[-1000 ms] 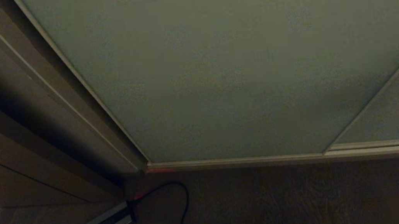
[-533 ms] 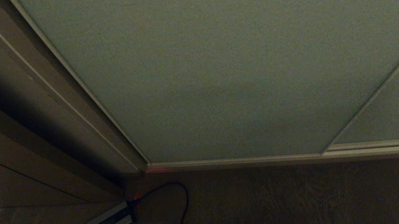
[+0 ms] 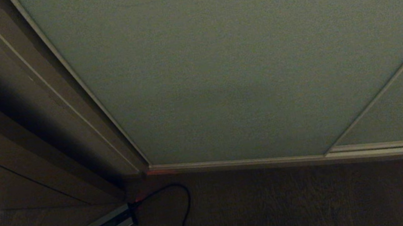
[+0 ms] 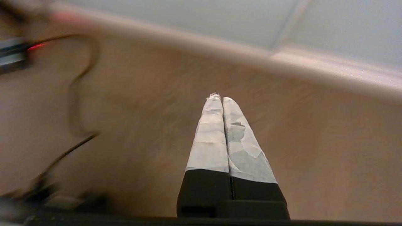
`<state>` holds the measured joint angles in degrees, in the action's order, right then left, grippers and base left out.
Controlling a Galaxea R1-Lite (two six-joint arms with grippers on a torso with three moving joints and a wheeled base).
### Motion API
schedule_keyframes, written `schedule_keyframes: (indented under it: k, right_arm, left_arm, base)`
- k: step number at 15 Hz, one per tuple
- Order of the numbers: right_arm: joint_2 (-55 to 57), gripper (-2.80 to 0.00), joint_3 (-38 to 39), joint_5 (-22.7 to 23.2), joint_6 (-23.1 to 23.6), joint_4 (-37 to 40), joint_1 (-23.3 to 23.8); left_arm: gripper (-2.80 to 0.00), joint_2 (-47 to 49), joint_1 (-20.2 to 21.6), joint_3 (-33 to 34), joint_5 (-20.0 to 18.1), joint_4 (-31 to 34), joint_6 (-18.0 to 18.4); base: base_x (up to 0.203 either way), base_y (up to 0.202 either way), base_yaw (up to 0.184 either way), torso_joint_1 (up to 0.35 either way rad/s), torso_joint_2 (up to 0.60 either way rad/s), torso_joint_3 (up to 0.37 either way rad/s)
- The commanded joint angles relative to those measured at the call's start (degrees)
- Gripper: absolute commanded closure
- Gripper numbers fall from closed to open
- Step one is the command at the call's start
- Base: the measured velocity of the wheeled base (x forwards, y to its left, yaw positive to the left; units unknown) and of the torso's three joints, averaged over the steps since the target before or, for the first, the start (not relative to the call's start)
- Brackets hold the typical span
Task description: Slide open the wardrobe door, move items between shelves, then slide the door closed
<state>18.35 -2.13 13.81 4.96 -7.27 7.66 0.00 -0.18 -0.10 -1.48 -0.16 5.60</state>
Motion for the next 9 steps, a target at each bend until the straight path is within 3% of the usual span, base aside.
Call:
schedule_keyframes:
  k: [1, 5, 9]
  right_arm:
    - [-4.30, 0.00, 2.25, -4.51, 0.11, 0.05, -4.31]
    - [-18.39, 0.00, 2.15, -10.56, 0.68, 6.25, -6.68]
    - [-18.35, 0.00, 2.39, -12.75, -1.88, 7.62, -7.31]
  left_arm:
    - [0.00, 0.09, 0.01, 0.01, -0.02, -0.02, -0.07]
    - [0.00, 0.09, 0.01, 0.01, -0.02, -0.02, -0.07]
    - [0.00, 0.09, 0.01, 0.01, -0.02, -0.02, -0.07]
  base:
    - [0.000, 0.000, 0.000, 0.000, 0.00, 0.000]
    - [0.000, 0.000, 0.000, 0.000, 0.00, 0.000]
    - [0.000, 0.000, 0.000, 0.000, 0.00, 0.000]
